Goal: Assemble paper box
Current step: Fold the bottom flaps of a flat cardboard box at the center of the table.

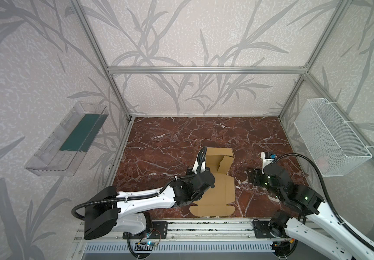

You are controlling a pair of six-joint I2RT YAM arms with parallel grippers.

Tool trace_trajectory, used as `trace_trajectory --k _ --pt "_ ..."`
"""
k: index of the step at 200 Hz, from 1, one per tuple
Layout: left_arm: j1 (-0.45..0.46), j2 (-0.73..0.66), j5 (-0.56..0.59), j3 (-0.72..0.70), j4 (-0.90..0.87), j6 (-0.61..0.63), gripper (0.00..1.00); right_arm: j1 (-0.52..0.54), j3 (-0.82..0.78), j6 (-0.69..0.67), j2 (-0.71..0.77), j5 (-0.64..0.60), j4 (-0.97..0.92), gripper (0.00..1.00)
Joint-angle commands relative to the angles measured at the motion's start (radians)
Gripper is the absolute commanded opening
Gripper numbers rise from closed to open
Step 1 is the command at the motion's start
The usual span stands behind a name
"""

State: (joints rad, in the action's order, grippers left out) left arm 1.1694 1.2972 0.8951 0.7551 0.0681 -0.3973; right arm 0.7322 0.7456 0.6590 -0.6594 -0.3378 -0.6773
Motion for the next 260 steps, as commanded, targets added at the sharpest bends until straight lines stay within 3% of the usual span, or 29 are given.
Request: trace_trajectory --k 1,30,54,83,105,143,189,218,238,260 --pt "-0.004 -0.014 -0.007 -0.001 -0.032 -0.037 0.00 -0.001 0.003 -0.027 -0.052 0.092 0.025 0.57" --pt "-0.004 -0.003 -0.006 0.016 -0.067 -0.055 0.00 0.001 -0.136 -0.041 -0.067 0.299 0.337 0.60" --pt "-0.003 -0.007 -0.017 0.027 -0.083 -0.063 0.00 0.001 -0.143 -0.065 -0.153 0.370 0.446 0.63" --pt "-0.003 0.003 -0.022 0.035 -0.104 -0.093 0.00 0.005 -0.131 -0.070 -0.259 0.361 0.498 0.63" --pt "-0.002 0.003 -0.027 0.036 -0.110 -0.110 0.00 0.027 -0.130 -0.076 -0.303 0.281 0.518 0.59" --pt "-0.001 0.015 -0.043 0.053 -0.128 -0.136 0.00 0.033 -0.126 -0.061 -0.347 0.166 0.528 0.43" --pt "0.004 0.033 -0.043 0.078 -0.170 -0.186 0.00 0.057 -0.100 -0.028 -0.374 0.056 0.490 0.34" --pt "0.018 0.056 -0.028 0.103 -0.203 -0.222 0.00 0.064 -0.054 0.034 -0.407 -0.031 0.387 0.26" --pt "0.035 0.084 -0.013 0.142 -0.232 -0.232 0.00 0.064 -0.021 0.072 -0.431 -0.082 0.310 0.13" --pt "0.057 0.109 0.024 0.178 -0.270 -0.254 0.00 0.064 0.013 0.101 -0.451 -0.109 0.253 0.10"
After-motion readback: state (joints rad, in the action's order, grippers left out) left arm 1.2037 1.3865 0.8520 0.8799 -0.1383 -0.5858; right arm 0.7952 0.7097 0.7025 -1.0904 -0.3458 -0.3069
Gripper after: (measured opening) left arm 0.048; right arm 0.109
